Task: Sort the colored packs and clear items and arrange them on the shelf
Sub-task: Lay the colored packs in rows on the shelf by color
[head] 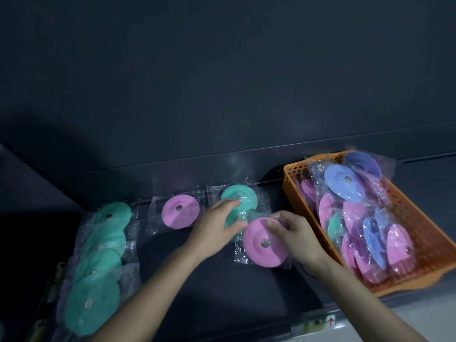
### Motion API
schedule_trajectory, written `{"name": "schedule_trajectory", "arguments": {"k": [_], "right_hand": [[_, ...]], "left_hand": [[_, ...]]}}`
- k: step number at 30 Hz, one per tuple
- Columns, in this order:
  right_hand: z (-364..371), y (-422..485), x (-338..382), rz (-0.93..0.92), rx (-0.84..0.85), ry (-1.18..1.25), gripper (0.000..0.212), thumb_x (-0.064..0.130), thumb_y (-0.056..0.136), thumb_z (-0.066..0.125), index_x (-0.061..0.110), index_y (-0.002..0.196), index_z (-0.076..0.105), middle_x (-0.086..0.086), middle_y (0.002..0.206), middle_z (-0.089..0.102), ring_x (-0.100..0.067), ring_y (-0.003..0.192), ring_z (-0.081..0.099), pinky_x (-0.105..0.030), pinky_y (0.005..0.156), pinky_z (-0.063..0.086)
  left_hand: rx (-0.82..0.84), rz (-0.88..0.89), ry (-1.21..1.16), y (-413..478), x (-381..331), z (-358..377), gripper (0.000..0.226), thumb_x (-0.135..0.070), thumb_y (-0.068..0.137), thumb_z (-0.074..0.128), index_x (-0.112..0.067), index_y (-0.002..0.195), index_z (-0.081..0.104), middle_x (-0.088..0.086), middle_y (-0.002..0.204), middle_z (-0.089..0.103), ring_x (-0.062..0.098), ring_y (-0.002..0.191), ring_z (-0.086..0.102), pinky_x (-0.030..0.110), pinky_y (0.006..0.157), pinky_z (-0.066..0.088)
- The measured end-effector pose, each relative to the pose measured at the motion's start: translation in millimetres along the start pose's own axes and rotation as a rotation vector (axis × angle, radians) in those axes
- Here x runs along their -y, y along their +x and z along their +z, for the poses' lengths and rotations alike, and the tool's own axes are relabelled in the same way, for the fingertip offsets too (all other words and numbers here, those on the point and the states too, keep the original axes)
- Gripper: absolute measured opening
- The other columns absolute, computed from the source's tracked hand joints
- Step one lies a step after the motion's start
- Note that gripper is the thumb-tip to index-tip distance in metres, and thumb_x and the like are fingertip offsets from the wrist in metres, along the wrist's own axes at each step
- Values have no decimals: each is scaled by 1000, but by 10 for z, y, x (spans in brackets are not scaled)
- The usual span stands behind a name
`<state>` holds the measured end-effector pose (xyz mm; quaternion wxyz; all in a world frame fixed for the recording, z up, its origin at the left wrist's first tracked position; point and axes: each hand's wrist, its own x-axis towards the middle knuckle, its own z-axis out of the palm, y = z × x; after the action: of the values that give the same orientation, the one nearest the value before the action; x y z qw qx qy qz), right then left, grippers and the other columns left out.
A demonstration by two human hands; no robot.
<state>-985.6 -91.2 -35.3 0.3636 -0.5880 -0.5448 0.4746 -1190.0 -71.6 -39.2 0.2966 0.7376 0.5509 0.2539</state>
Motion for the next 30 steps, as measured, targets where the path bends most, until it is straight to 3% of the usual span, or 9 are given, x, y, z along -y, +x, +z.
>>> {"name": "schedule_trajectory", "arguments": {"k": [4,7,11,14,18,22,25,27,30], "right_hand": [[215,-8,104,-4,55,71,15,19,87,68,11,75,63,6,58,60,-4,52,51,-17,50,40],[384,7,105,40,19,64,14,22,82,72,14,81,60,4,64,62,-9,56,56,-22,49,44],[560,45,107,82,-24,73,22,1,75,69,15,84,55,0,57,62,-16,53,55,-37,59,45],[749,86,148,74,9,44,28,-7,77,59,18,85,52,-4,55,63,-19,50,54,-40,61,46],[1013,153,246,4,37,-88,28,0,83,58,22,98,51,-9,73,70,-19,61,59,-37,63,52],[1210,184,330,-164,116,-272,37,0,82,57,27,108,53,6,82,66,-15,74,64,-17,67,48],[1305,213,351,-295,180,-471,17,-5,79,54,7,88,62,-7,82,62,-26,76,57,-29,69,46],[1328,233,346,-345,218,-600,12,-6,77,50,4,75,56,-6,86,54,-27,78,55,-27,68,42],[1363,220,277,-386,255,-742,21,2,84,49,5,103,60,-5,117,49,-26,99,56,-20,80,45]], "left_hand": [[59,-263,-392,-187,-30,-40,37,-8,78,72,-34,98,55,-2,82,68,11,77,65,41,81,57],[-63,-391,-458,-325,89,-167,32,-1,77,68,-28,86,56,0,69,68,14,63,61,46,71,56],[-194,-454,-389,-532,323,-393,30,-2,76,70,-28,83,56,-5,71,64,14,67,56,30,64,48],[-269,-515,-406,-641,476,-533,27,3,76,67,-21,83,57,6,73,63,20,69,56,41,68,52],[-356,-572,-317,-701,629,-672,19,2,78,65,-14,83,56,7,76,64,23,72,60,49,72,56],[-407,-604,-163,-673,759,-742,17,1,81,60,-12,91,57,6,82,65,18,71,59,37,72,55],[-384,-595,-85,-636,819,-745,26,1,83,58,-9,106,60,0,82,61,15,75,59,20,66,42],[-354,-552,-29,-621,828,-746,29,4,82,56,-7,108,61,3,84,65,22,81,64,18,65,40],[-337,-479,32,-656,827,-765,33,3,83,58,-4,114,59,12,99,69,27,95,65,30,81,50]]}}
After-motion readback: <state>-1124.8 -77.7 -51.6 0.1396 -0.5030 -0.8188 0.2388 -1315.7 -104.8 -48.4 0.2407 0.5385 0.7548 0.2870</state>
